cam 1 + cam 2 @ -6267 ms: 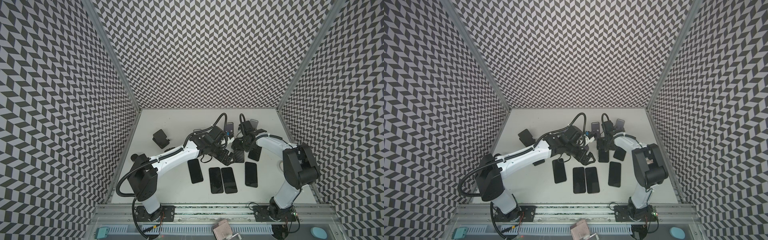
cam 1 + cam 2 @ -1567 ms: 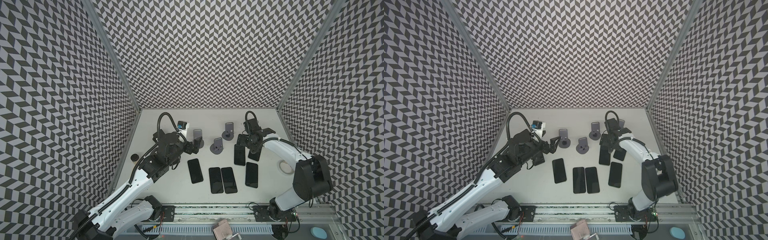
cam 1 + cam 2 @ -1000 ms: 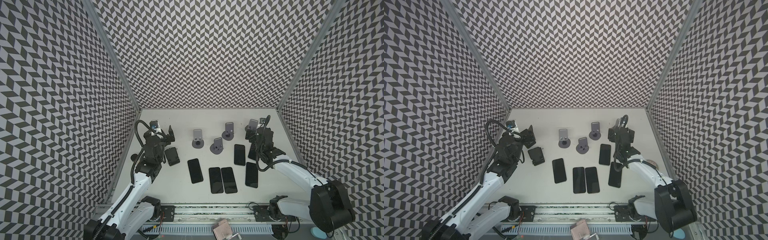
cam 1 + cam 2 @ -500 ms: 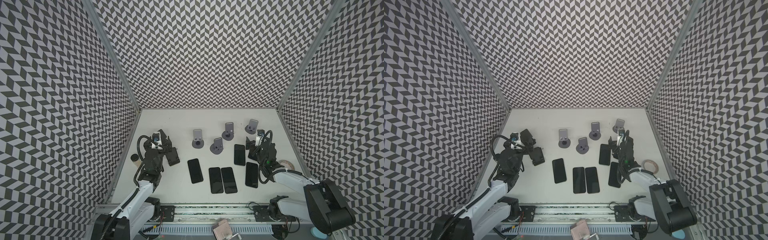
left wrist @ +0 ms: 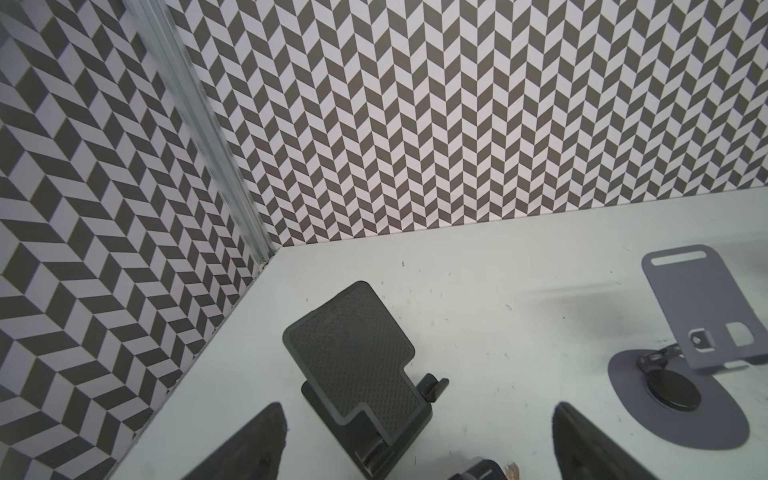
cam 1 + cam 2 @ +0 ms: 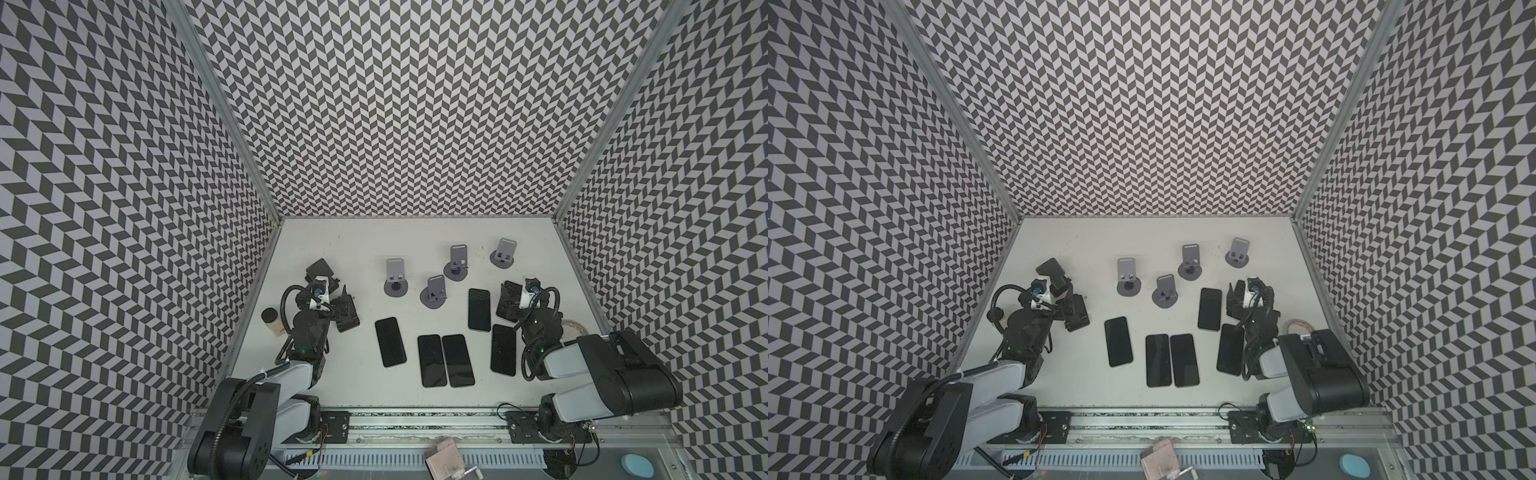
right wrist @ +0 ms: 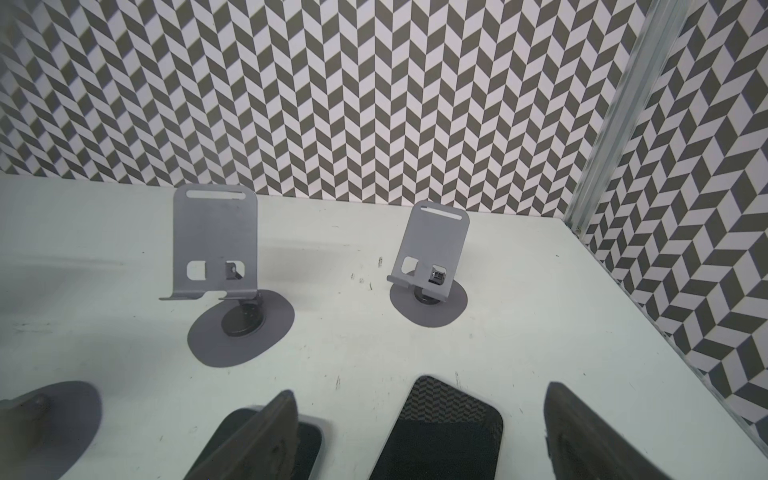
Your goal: Remove the phone from the phone stand
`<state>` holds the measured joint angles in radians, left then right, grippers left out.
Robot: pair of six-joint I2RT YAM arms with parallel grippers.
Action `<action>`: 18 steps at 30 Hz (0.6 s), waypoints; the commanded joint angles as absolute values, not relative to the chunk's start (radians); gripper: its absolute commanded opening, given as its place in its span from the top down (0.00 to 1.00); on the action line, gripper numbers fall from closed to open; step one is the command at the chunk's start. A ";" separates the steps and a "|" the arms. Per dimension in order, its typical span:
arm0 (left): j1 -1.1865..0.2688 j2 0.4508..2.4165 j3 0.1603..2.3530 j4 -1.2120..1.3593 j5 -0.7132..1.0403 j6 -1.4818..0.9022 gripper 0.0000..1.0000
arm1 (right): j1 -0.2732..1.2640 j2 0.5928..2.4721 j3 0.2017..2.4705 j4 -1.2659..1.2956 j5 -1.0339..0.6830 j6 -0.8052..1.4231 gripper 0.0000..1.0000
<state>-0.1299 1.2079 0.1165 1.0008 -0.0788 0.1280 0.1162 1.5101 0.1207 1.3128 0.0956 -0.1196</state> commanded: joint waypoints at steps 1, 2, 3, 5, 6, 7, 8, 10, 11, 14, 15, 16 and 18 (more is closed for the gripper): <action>-0.124 1.259 0.111 1.187 0.006 0.186 0.00 | 0.096 1.555 0.106 1.541 0.006 -0.100 0.11; -0.123 1.276 0.113 1.198 0.015 0.198 0.00 | 0.092 1.567 0.100 1.570 -0.001 -0.097 0.11; -0.121 1.290 0.112 1.224 0.018 0.203 0.00 | 0.091 1.571 0.099 1.581 -0.007 -0.096 0.11; -0.110 1.314 0.117 1.253 0.013 0.179 0.00 | 0.087 1.562 0.100 1.563 -0.013 -0.096 0.11; -0.099 1.317 0.124 1.241 0.023 0.164 0.00 | 0.086 1.561 0.100 1.563 -0.009 -0.095 0.11; -0.083 1.324 0.129 1.246 0.052 0.142 0.00 | 0.086 1.566 0.098 1.571 0.001 -0.090 0.11; -0.067 1.344 0.125 1.285 0.074 0.124 0.00 | 0.086 1.572 0.099 1.581 0.020 -0.082 0.10; -0.051 1.407 0.101 1.404 0.096 0.107 0.00 | 0.087 1.572 0.109 1.566 0.060 -0.067 0.10; -0.047 1.439 0.096 1.444 0.101 0.105 0.00 | 0.086 1.571 0.117 1.551 0.074 -0.061 0.09; -0.045 1.528 0.086 1.545 0.116 0.112 0.00 | 0.085 1.571 0.138 1.514 0.104 -0.049 0.08; -0.042 1.545 0.089 1.557 0.111 0.109 0.00 | 0.086 1.571 0.146 1.496 0.114 -0.043 0.07; -0.041 1.558 0.090 1.572 0.110 0.105 0.00 | 0.085 1.572 0.154 1.484 0.125 -0.038 0.06; -0.036 1.553 0.101 1.541 0.110 0.098 0.00 | 0.082 1.571 0.171 1.447 0.165 -0.021 0.03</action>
